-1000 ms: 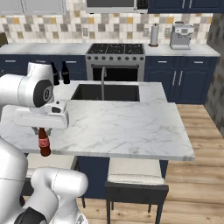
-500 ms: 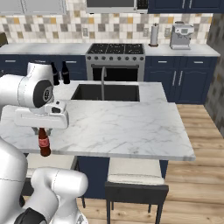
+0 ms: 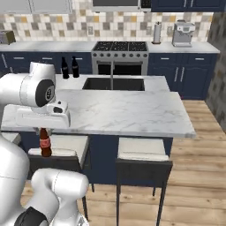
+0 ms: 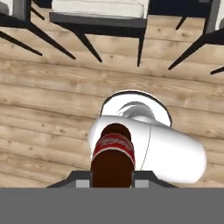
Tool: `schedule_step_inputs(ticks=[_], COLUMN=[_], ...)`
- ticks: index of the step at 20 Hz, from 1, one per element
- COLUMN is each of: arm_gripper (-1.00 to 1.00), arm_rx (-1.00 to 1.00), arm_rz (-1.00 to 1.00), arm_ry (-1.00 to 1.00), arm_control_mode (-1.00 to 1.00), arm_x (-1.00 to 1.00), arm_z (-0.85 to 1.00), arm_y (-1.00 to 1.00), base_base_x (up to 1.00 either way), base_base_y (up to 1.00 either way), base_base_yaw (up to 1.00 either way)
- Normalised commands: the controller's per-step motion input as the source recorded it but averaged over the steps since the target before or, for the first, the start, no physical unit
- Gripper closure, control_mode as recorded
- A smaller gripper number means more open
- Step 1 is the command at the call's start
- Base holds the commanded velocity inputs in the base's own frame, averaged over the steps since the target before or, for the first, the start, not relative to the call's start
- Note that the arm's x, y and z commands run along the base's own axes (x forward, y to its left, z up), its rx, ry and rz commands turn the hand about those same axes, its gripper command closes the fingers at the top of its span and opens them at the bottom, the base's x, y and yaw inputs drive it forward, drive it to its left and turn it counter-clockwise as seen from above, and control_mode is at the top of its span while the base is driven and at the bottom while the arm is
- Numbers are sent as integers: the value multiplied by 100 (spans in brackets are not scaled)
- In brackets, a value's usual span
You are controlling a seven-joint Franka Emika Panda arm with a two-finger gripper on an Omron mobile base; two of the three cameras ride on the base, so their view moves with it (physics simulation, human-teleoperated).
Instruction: Place the large bottle from the dining counter next to the other large bottle outside the sink, and place the small bottle from the dining counter next to the other small bottle inside the sink.
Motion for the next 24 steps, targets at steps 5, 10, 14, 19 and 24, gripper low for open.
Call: schedule_step_inputs(ticks=[5, 10, 14, 19, 24], arm_gripper=[100, 100, 100, 100, 100], arm_rx=[0, 0, 0, 0, 0], arm_rz=[0, 0, 0, 0, 0], arm_ry=[0, 0, 0, 0, 0], arm_control_mode=[100, 100, 100, 100, 100], arm_x=[0, 0, 0, 0, 0], arm_z=[0, 0, 0, 0, 0], arm_y=[0, 0, 0, 0, 0], base_base_x=[-100, -97, -60, -10, -1], base_base_y=[65, 98, 100, 100, 100], base_base_yaw=[-4, -23, -37, -39, -33])
